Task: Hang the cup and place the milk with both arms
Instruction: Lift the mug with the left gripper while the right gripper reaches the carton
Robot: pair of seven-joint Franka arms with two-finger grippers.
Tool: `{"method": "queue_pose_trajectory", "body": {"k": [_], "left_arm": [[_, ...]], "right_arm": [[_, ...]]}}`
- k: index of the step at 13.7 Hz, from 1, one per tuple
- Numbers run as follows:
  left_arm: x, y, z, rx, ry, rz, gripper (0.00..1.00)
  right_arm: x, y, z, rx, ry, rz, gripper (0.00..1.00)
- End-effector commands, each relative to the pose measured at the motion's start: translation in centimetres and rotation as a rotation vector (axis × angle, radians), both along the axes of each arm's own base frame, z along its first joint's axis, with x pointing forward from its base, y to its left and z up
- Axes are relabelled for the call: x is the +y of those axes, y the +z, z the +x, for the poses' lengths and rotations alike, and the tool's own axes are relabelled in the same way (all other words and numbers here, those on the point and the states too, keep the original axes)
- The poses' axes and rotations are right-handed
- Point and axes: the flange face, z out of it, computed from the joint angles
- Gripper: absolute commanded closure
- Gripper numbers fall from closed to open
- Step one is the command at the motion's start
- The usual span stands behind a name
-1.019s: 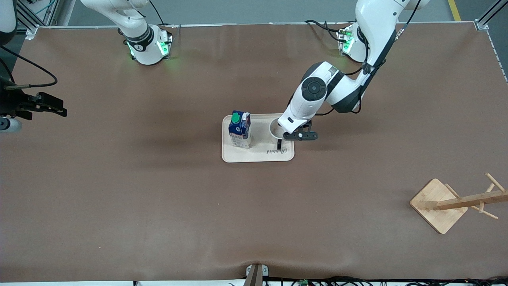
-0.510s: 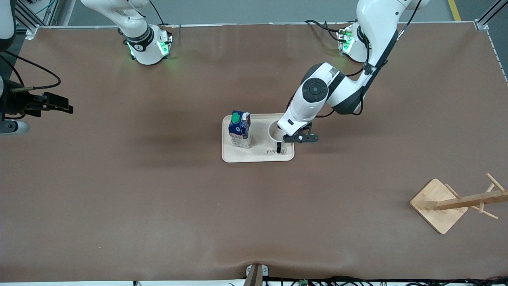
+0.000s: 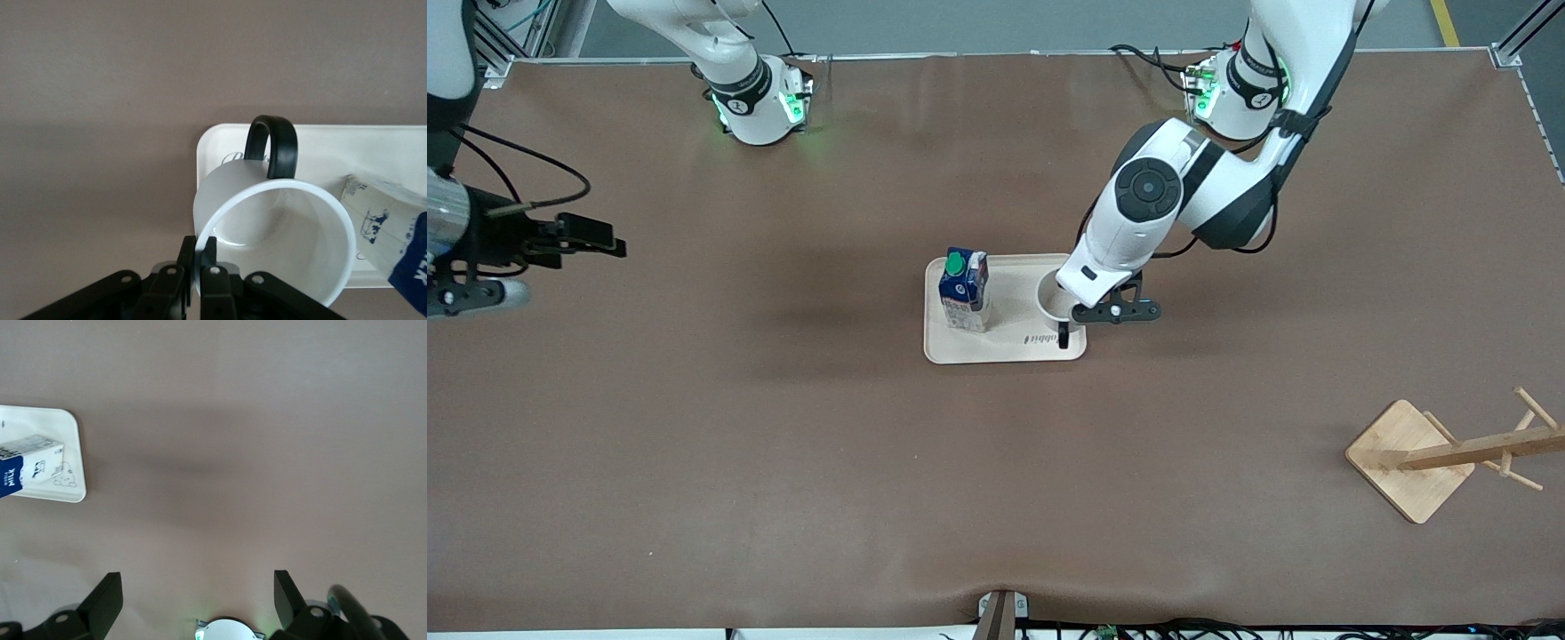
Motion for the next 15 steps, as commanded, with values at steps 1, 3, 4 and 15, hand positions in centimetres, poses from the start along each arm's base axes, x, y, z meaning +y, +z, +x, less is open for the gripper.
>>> {"method": "queue_pose_trajectory", "body": {"k": [1, 3, 4, 15], "left_arm": [[1.7, 3.1, 1.9, -0.017, 0.041, 0.022, 1.00], [2.9, 5.3, 3.1, -0.024, 0.063, 0.023, 1.00], [4.0, 6.4, 3.9, -0.026, 0.083, 0.023, 1.00], [22.0, 17.3, 7.8, 0.003, -0.070, 0.058, 1.00]], "right_arm": [[2.4, -2.5, 0.8, 0.034, 0.008, 0.068, 0.00], [6.9, -3.3, 0.7, 0.015, 0.012, 0.051, 0.00], [9.6, -3.3, 0.4, 0.028, -0.042, 0.024, 0.00], [36.9, -12.3, -3.8, -0.018, -0.263, -0.010, 0.00]]}}
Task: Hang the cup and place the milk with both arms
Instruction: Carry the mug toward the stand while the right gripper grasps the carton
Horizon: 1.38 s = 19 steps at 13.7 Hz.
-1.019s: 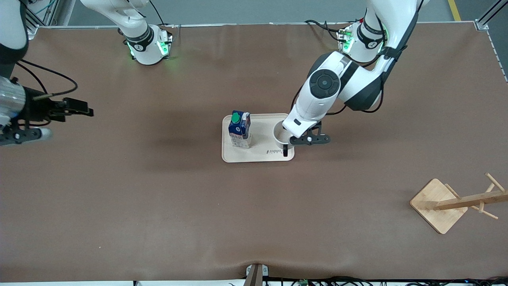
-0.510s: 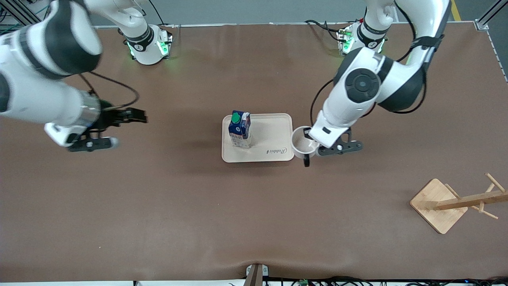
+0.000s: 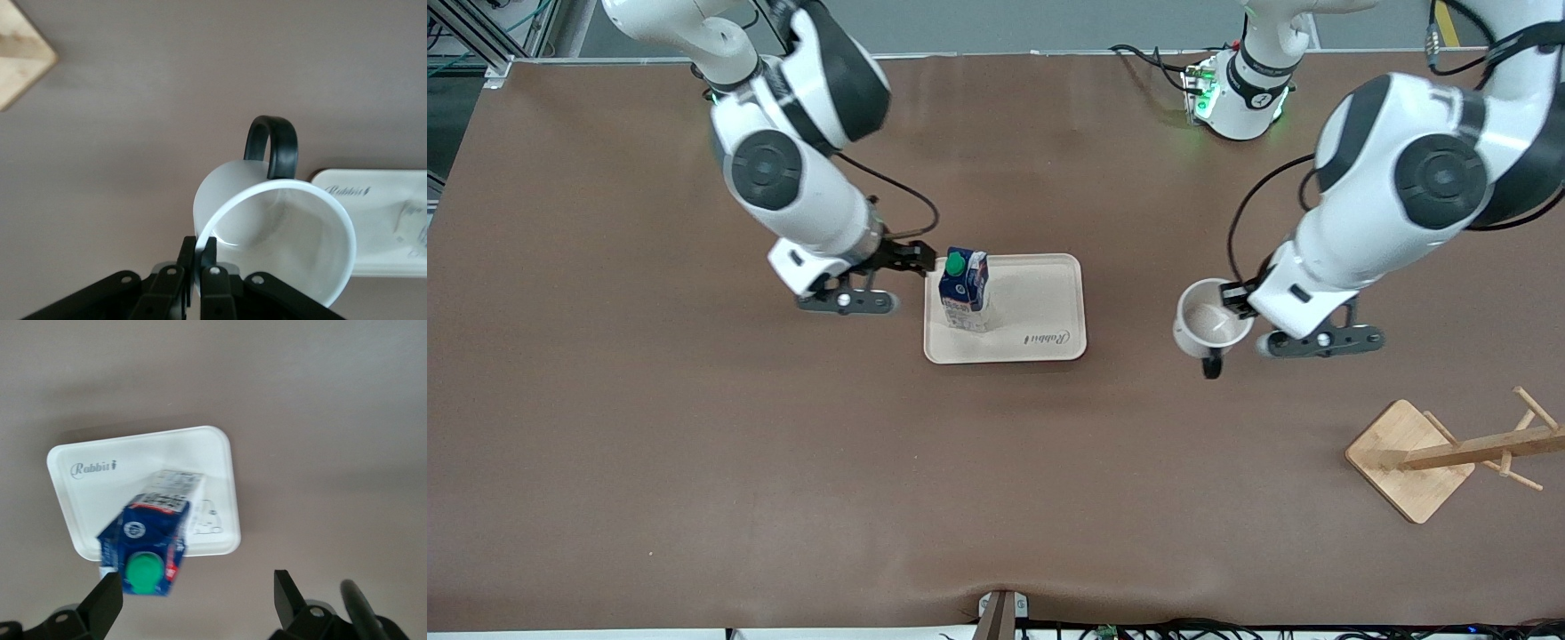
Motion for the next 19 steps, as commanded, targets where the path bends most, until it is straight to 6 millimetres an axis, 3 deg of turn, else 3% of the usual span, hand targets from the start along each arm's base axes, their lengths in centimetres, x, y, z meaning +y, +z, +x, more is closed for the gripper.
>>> {"method": "queue_pose_trajectory", "body": {"k": [1, 3, 5, 9, 13, 17, 18, 19], "left_arm": [[4.5, 2.2, -0.2, -0.010, -0.061, 0.011, 1.00], [8.4, 3.0, 0.5, -0.025, -0.111, -0.004, 1.00], [10.3, 4.6, 1.1, -0.041, -0.177, -0.009, 1.00], [16.9, 4.9, 2.0, -0.046, -0.169, -0.018, 1.00], [23.1, 4.0, 2.1, -0.034, -0.206, -0.026, 1.00], [27.1, 3.7, 2.6, -0.043, -0.258, -0.035, 1.00], [27.9, 3.4, 3.2, -0.047, -0.277, -0.041, 1.00], [28.9, 3.3, 3.6, -0.052, -0.291, -0.043, 1.00]], "right_arm": [[1.4, -0.7, 0.2, 0.028, -0.034, 0.037, 0.00], [3.0, -1.9, -0.1, 0.014, -0.085, 0.034, 0.00], [4.4, -3.4, -0.5, 0.015, -0.083, 0.034, 0.00], [7.2, -6.2, -2.4, 0.038, -0.072, 0.003, 0.00], [7.0, -7.0, -2.8, 0.048, -0.065, -0.016, 0.00], [7.7, -8.1, -2.9, 0.038, -0.063, -0.014, 0.03], [7.9, -8.2, -3.1, 0.037, -0.058, -0.017, 0.30], [7.8, -8.3, -3.2, 0.044, -0.057, -0.020, 0.65]]}}
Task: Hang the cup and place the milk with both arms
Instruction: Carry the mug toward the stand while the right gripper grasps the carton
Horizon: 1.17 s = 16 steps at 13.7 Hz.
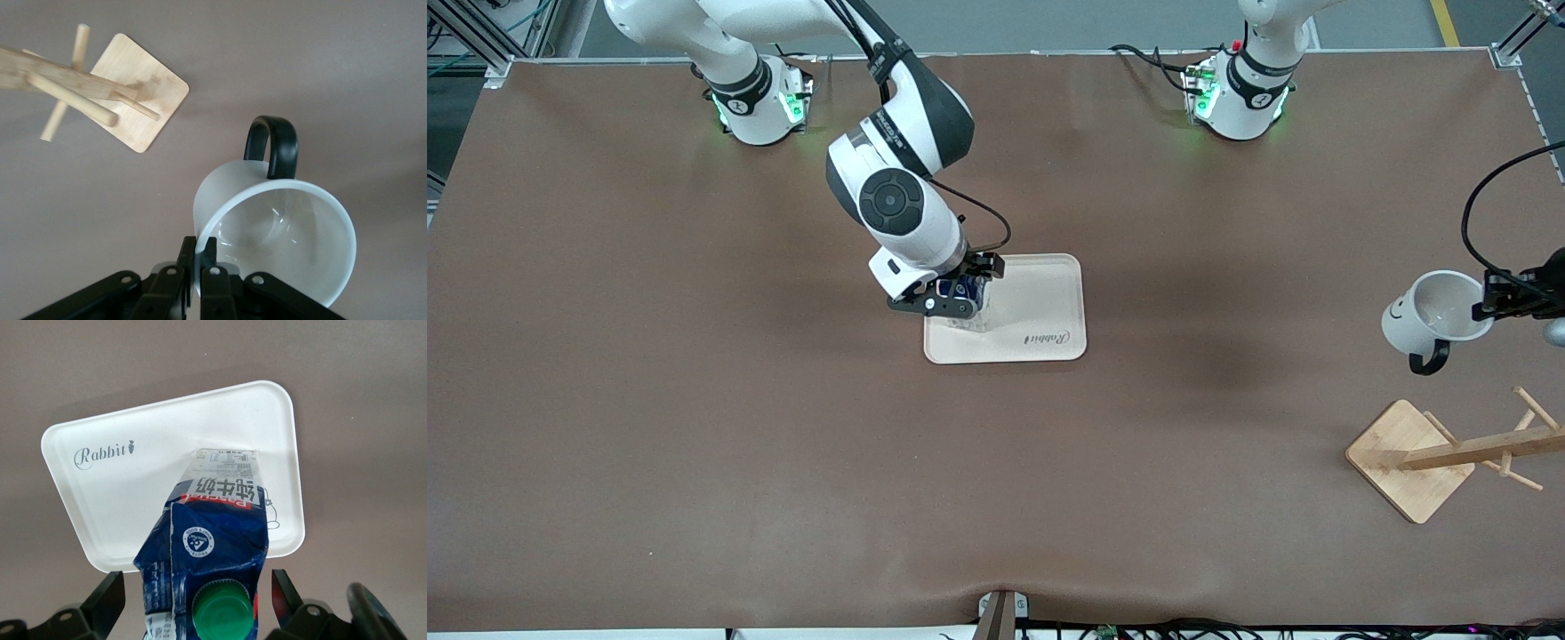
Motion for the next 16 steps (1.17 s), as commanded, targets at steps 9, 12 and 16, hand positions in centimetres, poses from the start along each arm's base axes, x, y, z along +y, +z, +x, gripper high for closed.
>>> {"method": "queue_pose_trajectory", "body": {"k": [9, 12, 16], "left_arm": [[5.9, -0.3, 1.8, -0.037, -0.097, 0.016, 1.00], [6.7, -0.5, 2.0, -0.041, -0.093, 0.017, 1.00], [8.0, -0.7, 2.8, -0.067, -0.103, 0.024, 1.00]], "right_arm": [[-0.4, 4.5, 2.1, 0.014, -0.159, -0.008, 1.00], [-3.1, 7.1, 3.8, 0.044, -0.164, -0.047, 1.00], [-9.1, 10.1, 6.0, 0.064, -0.118, -0.065, 1.00]]}}
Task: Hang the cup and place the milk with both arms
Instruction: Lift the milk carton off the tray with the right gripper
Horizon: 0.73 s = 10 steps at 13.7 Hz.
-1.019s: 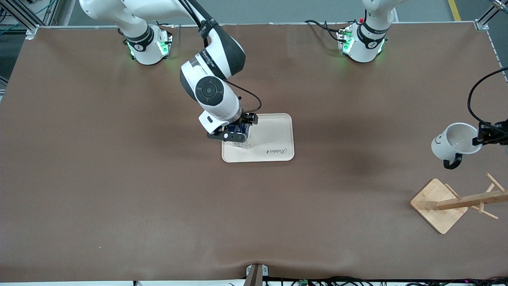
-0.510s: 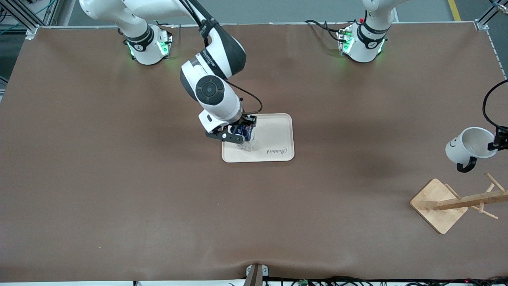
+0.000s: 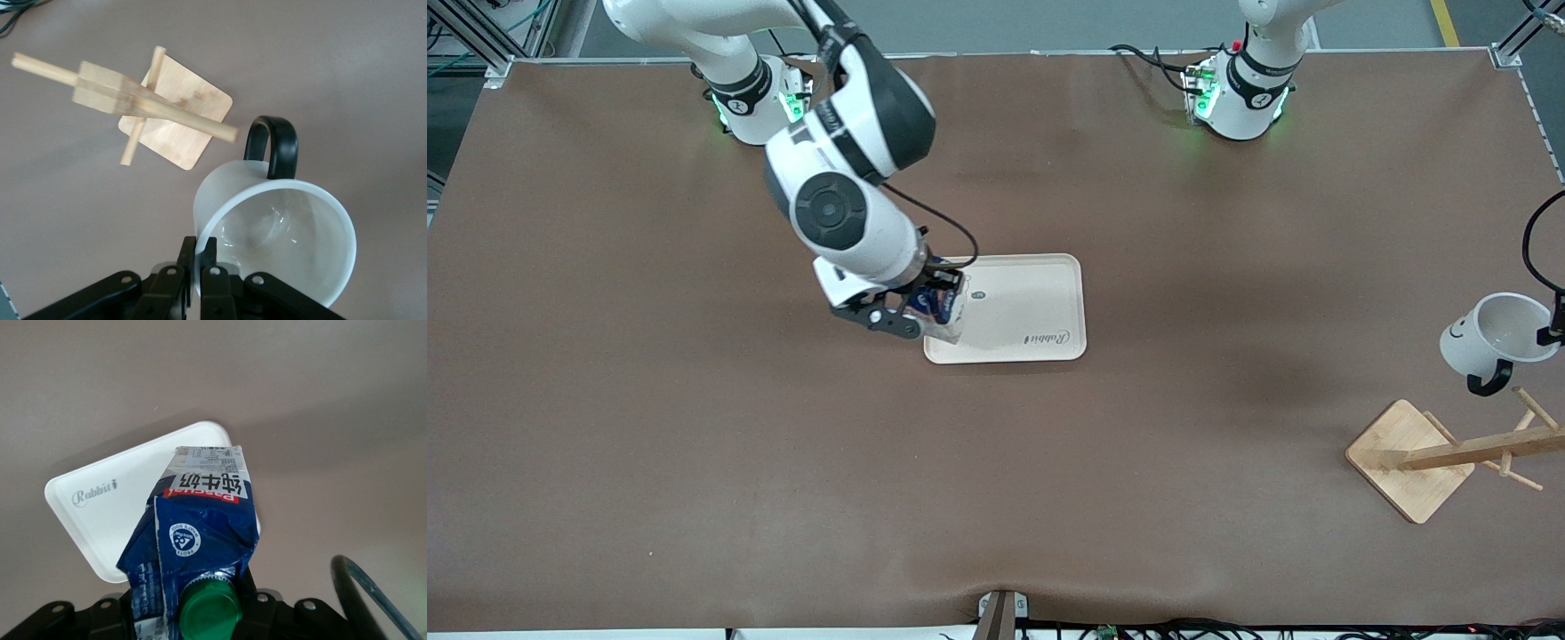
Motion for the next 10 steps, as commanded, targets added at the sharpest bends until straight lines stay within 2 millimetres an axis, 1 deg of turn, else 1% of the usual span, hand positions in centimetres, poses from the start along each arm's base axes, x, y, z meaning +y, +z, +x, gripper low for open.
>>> {"method": "queue_pose_trajectory", "body": {"k": [1, 2, 3, 4, 5, 6, 7, 8, 9, 10], "left_arm": [[0.6, 0.5, 0.7, -0.021, -0.016, 0.017, 1.00], [0.8, 0.8, 0.8, -0.030, -0.012, 0.020, 1.00], [1.1, 0.2, 1.0, -0.022, -0.010, 0.019, 1.00], [1.3, 0.4, 1.0, -0.028, -0.007, 0.019, 1.00], [1.3, 0.5, 1.1, -0.031, -0.007, 0.020, 1.00], [1.4, 0.5, 1.1, -0.031, -0.006, 0.020, 1.00], [1.4, 0.6, 1.1, -0.035, -0.007, 0.023, 1.00], [1.5, 0.2, 1.3, -0.034, -0.007, 0.021, 1.00], [1.7, 0.1, 1.2, -0.032, -0.004, 0.021, 1.00], [1.9, 0.2, 1.2, -0.036, 0.000, 0.025, 1.00]], "right_arm": [[-3.9, 2.5, 0.4, 0.031, 0.030, -0.016, 1.00], [-5.7, 3.3, 0.7, 0.037, 0.018, -0.036, 1.00], [-7.5, 3.5, 0.9, 0.042, 0.013, -0.057, 1.00], [-8.9, 3.8, 1.1, 0.039, 0.034, -0.054, 1.00], [-10.9, 3.9, 1.2, 0.041, 0.057, -0.042, 1.00], [-13.8, 3.5, 1.8, 0.051, 0.071, -0.030, 1.00], [-17.0, 2.7, 2.2, 0.068, 0.088, -0.015, 1.00], [-20.8, 1.9, 2.5, 0.076, 0.120, 0.010, 1.00], [-24.1, 1.7, 2.5, 0.076, 0.161, 0.037, 1.00], [-26.8, 1.8, 2.6, 0.069, 0.187, 0.059, 1.00]]}}
